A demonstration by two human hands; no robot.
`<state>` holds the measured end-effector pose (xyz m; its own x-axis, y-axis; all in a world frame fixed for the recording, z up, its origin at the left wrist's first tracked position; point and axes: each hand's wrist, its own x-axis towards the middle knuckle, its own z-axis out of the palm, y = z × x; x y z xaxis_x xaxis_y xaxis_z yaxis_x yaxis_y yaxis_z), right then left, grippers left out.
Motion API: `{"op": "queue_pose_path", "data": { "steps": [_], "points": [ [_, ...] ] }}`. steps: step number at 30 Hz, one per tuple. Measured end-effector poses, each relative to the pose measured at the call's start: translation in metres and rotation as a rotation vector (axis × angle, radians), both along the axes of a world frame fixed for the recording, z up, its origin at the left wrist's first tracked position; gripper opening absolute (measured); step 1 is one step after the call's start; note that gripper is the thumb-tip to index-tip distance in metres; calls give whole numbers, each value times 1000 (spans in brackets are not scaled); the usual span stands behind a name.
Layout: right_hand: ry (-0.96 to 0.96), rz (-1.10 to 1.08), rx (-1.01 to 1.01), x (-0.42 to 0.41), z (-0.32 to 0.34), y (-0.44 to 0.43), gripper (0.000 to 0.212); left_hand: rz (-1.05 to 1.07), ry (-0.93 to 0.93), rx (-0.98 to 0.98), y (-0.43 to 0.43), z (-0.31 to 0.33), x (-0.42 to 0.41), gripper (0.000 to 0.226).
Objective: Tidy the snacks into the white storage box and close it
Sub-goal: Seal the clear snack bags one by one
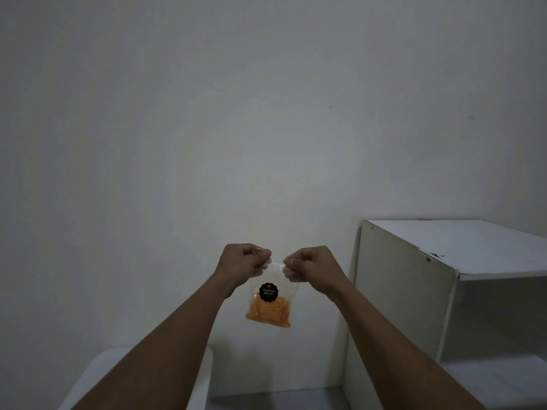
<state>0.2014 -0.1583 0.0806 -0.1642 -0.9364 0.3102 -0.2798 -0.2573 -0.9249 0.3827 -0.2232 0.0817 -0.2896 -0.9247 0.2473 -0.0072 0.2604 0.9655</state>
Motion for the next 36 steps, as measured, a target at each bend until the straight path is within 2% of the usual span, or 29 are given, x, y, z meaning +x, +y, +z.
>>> {"op": "queue_pose_path", "data": {
  "steps": [11,18,22,27,31,34,36],
  "points": [
    [-6,-69,-42,10,-5,-4,10,74,9,44,1,0,-3,14],
    [33,-167,-86,17,-14,-4,15,427,-172,-15,5,0,-5,41],
    [165,-209,-122,23,-14,-2,21,190,1,221,11,2,-6,39],
    [159,-172,-116,26,-18,0,18,74,152,353,14,4,-8,17],
    [94,-90,-87,25,-19,3,9,58,139,333,11,3,-6,11],
    [20,-38,-20,26,-13,5,27,18,51,254,9,3,-5,11],
    [19,-25,20,25,-10,6,24,-25,2,232,9,4,-4,9]
  ]
}}
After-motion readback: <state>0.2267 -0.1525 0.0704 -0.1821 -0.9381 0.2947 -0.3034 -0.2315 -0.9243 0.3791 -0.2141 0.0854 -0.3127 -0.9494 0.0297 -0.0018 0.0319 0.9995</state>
